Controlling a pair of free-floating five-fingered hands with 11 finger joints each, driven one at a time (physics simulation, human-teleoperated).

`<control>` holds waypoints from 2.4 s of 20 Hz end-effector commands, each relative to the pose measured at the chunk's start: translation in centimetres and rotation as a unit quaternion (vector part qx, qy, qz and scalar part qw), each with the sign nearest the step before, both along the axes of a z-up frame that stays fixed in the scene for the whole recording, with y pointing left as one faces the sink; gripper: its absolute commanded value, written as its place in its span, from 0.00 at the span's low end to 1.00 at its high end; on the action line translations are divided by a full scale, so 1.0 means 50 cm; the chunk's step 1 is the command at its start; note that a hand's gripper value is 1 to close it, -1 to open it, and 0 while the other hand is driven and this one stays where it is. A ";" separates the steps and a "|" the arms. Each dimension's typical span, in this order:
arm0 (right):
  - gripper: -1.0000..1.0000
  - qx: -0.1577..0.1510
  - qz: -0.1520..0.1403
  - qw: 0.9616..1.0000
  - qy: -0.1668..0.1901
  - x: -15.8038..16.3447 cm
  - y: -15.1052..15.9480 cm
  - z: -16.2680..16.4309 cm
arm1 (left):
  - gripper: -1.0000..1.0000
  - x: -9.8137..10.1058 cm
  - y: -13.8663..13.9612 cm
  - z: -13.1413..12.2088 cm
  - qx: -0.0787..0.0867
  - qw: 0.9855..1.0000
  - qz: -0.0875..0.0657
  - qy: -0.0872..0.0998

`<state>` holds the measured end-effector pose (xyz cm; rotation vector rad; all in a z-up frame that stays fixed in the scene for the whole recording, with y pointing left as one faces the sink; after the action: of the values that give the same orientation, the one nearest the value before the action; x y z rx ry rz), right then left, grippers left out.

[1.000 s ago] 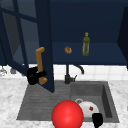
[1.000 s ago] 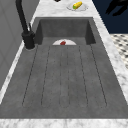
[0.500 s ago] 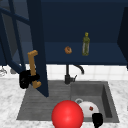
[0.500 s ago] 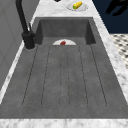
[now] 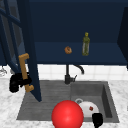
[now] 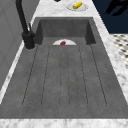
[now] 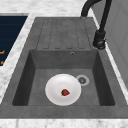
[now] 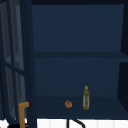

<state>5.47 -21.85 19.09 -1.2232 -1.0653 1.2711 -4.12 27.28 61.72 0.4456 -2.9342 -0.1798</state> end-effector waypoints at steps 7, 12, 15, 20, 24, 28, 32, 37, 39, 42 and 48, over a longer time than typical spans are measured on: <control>0.50 0.000 0.000 1.000 0.000 0.000 0.000 0.000 | 1.00 -0.035 0.124 -0.050 0.003 1.000 -0.029 0.005; 0.50 0.000 0.000 1.000 0.000 0.000 0.000 0.000 | 1.00 -0.057 0.178 -0.052 0.006 0.999 -0.054 0.001; 0.50 0.000 0.000 1.000 0.000 0.000 0.000 0.000 | 1.00 -0.066 0.212 -0.053 0.010 0.998 -0.069 -0.002; 0.50 0.000 0.000 1.000 0.000 0.000 0.000 0.000 | 1.00 -0.084 0.268 -0.053 0.016 0.996 -0.090 -0.006; 0.50 0.000 0.000 1.000 0.000 0.000 0.000 0.000 | 1.00 -0.096 0.315 -0.054 0.020 0.994 -0.107 -0.010; 0.50 0.000 0.000 1.000 0.000 0.000 0.000 0.000 | 1.00 -0.108 0.362 -0.057 0.026 0.992 -0.120 -0.013; 0.50 0.000 0.000 1.000 0.000 0.000 0.000 0.000 | 1.00 -0.122 0.410 -0.061 0.031 0.991 -0.125 -0.024; 0.50 0.000 0.000 1.000 0.000 0.000 0.000 0.000 | 1.00 -0.132 0.472 -0.066 0.051 0.987 -0.144 -0.050; 0.50 0.000 0.000 1.000 0.000 0.000 0.000 0.000 | 1.00 -0.131 0.496 -0.066 0.055 0.985 -0.152 -0.059; 0.50 0.000 0.000 1.000 0.000 0.000 0.000 0.000 | 1.00 -0.130 0.505 -0.033 0.061 0.981 -0.168 -0.070; 0.50 0.000 0.000 1.000 0.000 0.000 0.000 0.000 | 0.00 -0.141 0.513 -0.016 0.059 0.978 -0.189 -0.057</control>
<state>5.47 -21.85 19.09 -1.2232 -1.0653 1.2711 -11.66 52.24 61.23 -0.1036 -3.1391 -0.3987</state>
